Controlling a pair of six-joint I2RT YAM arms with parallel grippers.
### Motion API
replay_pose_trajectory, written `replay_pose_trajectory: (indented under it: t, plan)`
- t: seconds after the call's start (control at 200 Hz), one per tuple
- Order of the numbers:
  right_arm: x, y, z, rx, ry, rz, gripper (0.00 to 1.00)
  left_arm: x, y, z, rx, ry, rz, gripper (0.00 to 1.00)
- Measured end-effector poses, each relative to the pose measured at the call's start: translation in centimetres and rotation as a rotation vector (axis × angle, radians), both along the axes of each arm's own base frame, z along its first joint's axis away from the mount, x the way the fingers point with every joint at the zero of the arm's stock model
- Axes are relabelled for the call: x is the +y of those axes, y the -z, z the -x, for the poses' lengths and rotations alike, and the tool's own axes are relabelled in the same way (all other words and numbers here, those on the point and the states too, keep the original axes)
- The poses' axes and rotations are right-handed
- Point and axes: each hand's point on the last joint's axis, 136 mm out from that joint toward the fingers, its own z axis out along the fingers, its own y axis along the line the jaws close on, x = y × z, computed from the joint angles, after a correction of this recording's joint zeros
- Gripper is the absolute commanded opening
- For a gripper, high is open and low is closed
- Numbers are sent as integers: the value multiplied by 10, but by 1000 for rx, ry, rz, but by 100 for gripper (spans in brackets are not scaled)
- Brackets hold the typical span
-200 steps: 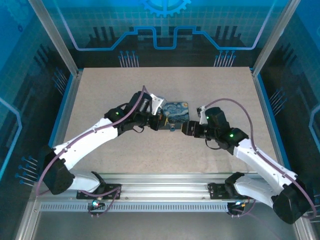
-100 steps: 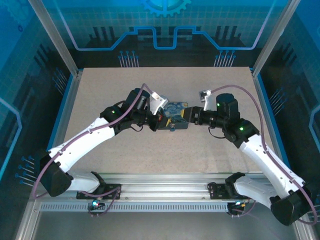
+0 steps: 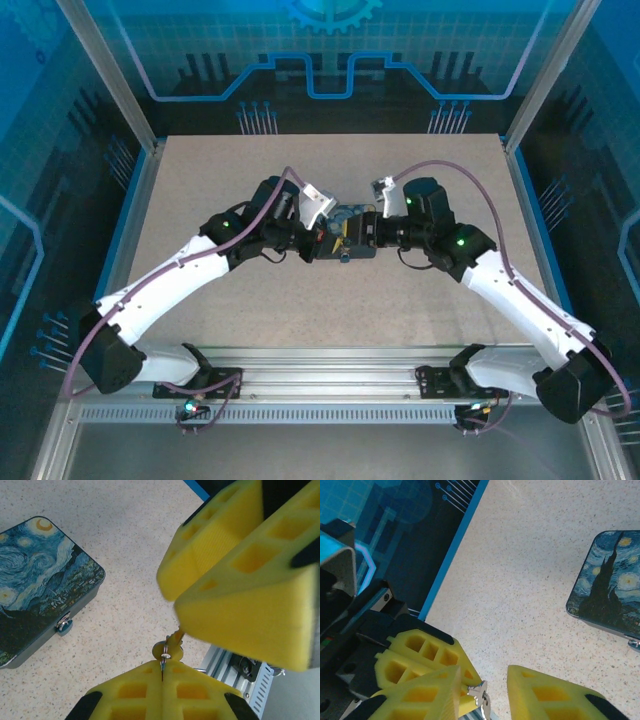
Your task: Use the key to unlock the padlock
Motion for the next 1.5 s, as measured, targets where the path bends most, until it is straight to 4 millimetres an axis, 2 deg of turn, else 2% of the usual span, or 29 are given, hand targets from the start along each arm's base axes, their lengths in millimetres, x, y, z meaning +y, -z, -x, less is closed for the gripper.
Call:
replay_pose_trajectory:
  t: [0.095, 0.15, 0.275, 0.365, 0.41, 0.435, 0.485, 0.55, 0.61, 0.845, 0.93, 1.015, 1.21, 1.25, 1.501]
  plan:
    - [4, 2, 1, 5, -9, 6, 27, 0, -5, 0, -12, 0, 9, 0]
    - [5, 4, 1, 10, -10, 9, 20, 1, -6, 1, -15, 0, 12, 0]
    - [5, 5, 0, 10, -11, 17, 13, 1, -6, 2, -17, 0, 13, 0]
    - [6, 4, 0, 4, -19, 15, 1, 2, -4, 2, -14, -1, 11, 0]
    - [7, 3, 2, 6, -22, 16, 0, 2, -2, 2, -13, -1, 10, 0]
    - [7, 3, 2, 3, -23, 20, 0, 2, -2, 2, -14, -1, 12, 5]
    - [7, 2, 2, 3, -23, 23, 0, 2, -3, 2, -17, -4, 18, 23]
    - [6, -1, 1, 0, -21, 29, 0, 5, -3, 2, -10, -20, 28, 31]
    - [4, -5, -1, -9, -11, 38, 0, 9, -1, 2, -1, -39, 42, 44]
    - [0, -31, -7, -58, 9, 69, 0, 41, -2, -16, 58, -183, 176, 69]
    - [-2, -37, -9, -67, 19, 87, 0, 49, -7, -22, 86, -227, 254, 72]
    - [-4, -41, -12, -71, 28, 104, 0, 52, -11, -27, 105, -249, 325, 81]
    - [-6, -44, -16, -65, 46, 126, 0, 48, -13, -29, 169, -258, 462, 91]
    - [-6, -45, -17, -62, 50, 127, 0, 46, -15, -29, 178, -252, 494, 99]
    - [1, -47, -22, -37, 63, 113, 0, 33, -34, -35, 236, -197, 716, 98]
